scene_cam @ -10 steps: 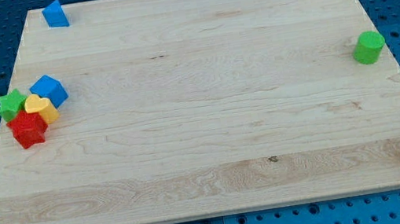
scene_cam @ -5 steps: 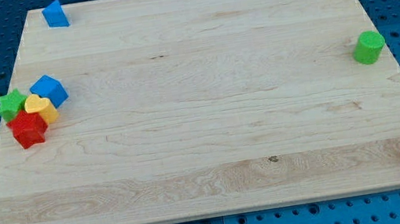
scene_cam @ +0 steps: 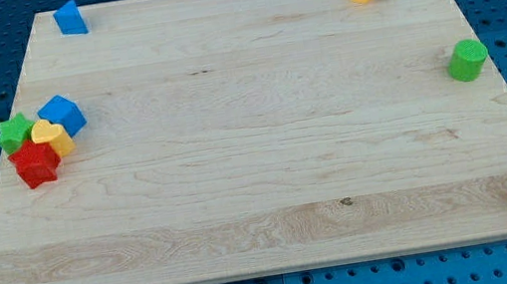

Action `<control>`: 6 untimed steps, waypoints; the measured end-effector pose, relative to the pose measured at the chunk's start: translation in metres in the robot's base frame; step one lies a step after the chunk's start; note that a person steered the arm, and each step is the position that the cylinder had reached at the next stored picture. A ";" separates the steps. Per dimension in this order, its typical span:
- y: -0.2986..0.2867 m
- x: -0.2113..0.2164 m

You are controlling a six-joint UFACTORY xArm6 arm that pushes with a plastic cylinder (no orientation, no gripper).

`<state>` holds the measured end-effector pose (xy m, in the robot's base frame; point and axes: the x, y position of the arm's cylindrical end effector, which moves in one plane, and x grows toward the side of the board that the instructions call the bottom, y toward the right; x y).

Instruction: Slide the yellow hexagon to the blue triangle

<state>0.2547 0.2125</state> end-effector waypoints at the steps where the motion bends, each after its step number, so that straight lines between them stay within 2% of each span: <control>1: -0.032 0.001; 3: -0.116 0.001; 4: -0.128 -0.002; 6: -0.136 -0.037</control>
<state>0.2175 0.0760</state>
